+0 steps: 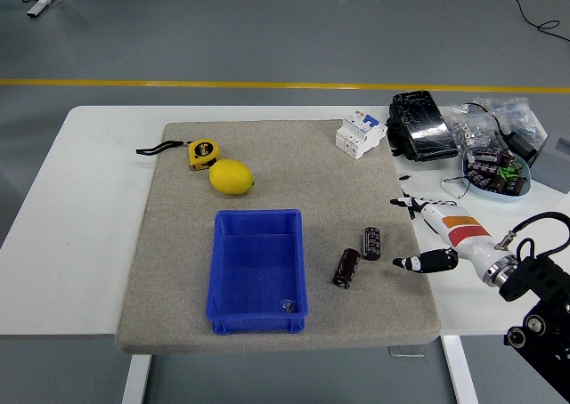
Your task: Pick up the battery,place it into the box
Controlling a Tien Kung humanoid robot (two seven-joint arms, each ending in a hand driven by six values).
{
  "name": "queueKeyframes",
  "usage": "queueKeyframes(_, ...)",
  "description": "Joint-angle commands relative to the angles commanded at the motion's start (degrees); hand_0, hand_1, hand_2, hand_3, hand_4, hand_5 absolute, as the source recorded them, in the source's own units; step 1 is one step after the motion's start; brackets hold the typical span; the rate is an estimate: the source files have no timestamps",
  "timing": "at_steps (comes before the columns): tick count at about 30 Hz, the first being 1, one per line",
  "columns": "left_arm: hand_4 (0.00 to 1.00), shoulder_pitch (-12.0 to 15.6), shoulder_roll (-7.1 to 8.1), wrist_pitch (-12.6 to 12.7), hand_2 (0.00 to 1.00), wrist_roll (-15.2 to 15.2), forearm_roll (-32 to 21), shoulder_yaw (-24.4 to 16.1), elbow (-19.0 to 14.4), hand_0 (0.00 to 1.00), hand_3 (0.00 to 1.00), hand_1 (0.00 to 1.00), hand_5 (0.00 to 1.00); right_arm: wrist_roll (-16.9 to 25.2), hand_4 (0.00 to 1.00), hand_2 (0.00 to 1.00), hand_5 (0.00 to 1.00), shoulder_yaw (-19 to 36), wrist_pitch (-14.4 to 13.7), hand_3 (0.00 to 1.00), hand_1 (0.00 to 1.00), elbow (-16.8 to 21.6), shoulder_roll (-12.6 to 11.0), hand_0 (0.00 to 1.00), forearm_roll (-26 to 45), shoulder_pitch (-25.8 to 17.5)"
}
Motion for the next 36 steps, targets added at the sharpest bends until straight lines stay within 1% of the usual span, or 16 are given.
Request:
queueKeyframes(4, 0.652, 0.1, 0.03, 0.0, 0.728, 0.2, 0.5, -0.3, 0.0, 0.624, 0.597, 0.650, 0.619, -0.1, 0.998, 0.798, 0.221, -2.2, -0.1, 0.869, 0.741, -1.1, 0.3, 0.790, 0.6, 1.1)
queueKeyframes(5, 0.652, 0.2, 0.05, 0.0, 0.727, 0.2, 0.7, -0.4, 0.0, 0.622, 0.598, 0.650, 0.619, -0.1, 0.998, 0.779, 0.223, -2.9, -0.1, 0.863, 0.722, -1.4, 0.5, 0.785, 1.0, 1.4)
queueKeyframes(9, 0.652, 0.3, 0.09, 0.1, 0.727, 0.4, 1.1, -0.7, -0.1, 0.622, 0.598, 0.650, 0.619, -0.4, 0.998, 0.779, 0.223, -5.2, -0.8, 0.863, 0.722, -2.3, 1.4, 0.785, 2.8, 2.4)
queueKeyframes(10, 0.652, 0.4, 0.11, 0.1, 0.727, 0.4, 1.2, -0.6, -0.1, 0.622, 0.598, 0.650, 0.619, -0.5, 0.998, 0.779, 0.223, -5.7, -1.2, 0.863, 0.722, -2.6, 1.7, 0.785, 3.2, 2.7)
queueKeyframes(11, 0.651, 0.4, 0.13, 0.1, 0.727, 0.4, 1.2, -0.7, -0.1, 0.617, 0.599, 0.652, 0.619, -0.5, 0.998, 0.755, 0.230, -6.2, -1.7, 0.840, 0.692, -2.9, 1.9, 0.759, 3.6, 2.9)
queueKeyframes(15, 0.651, 0.4, 0.18, 0.1, 0.727, 0.5, 1.6, -0.9, -0.1, 0.617, 0.599, 0.652, 0.619, -0.8, 0.998, 0.755, 0.230, -7.5, -3.9, 0.840, 0.692, -4.8, 2.9, 0.759, 4.8, 3.8)
queueKeyframes(16, 0.651, 0.4, 0.20, 0.1, 0.727, 0.5, 1.7, -0.9, -0.1, 0.617, 0.599, 0.652, 0.619, -0.7, 0.998, 0.755, 0.230, -7.7, -4.3, 0.840, 0.692, -5.4, 3.1, 0.759, 5.0, 4.0)
queueKeyframes(17, 0.651, 0.4, 0.21, 0.1, 0.726, 0.5, 1.8, -0.9, -0.2, 0.616, 0.599, 0.649, 0.618, -0.7, 0.998, 0.746, 0.233, -7.9, -4.5, 0.837, 0.683, -5.7, 3.2, 0.734, 5.1, 4.2)
queueKeyframes(19, 0.651, 0.3, 0.25, 0.1, 0.726, 0.6, 2.1, -1.1, -0.2, 0.616, 0.599, 0.649, 0.618, -0.5, 0.998, 0.746, 0.233, -8.3, -5.1, 0.837, 0.683, -7.1, 3.5, 0.734, 5.5, 4.8)
queueKeyframes(27, 0.651, -0.3, 0.29, 0.1, 0.723, 0.5, 1.8, -0.7, -0.2, 0.614, 0.599, 0.648, 0.618, 0.6, 0.998, 0.743, 0.235, -10.0, -6.0, 0.833, 0.680, -9.5, 3.6, 0.722, 6.8, 6.6)
queueKeyframes(36, 0.651, -0.7, 0.36, 0.1, 0.721, 0.5, 2.0, -0.5, -0.3, 0.612, 0.598, 0.645, 0.618, 1.3, 0.998, 0.736, 0.236, -11.5, -6.6, 0.818, 0.664, -10.4, 4.4, 0.702, 7.7, 8.3)
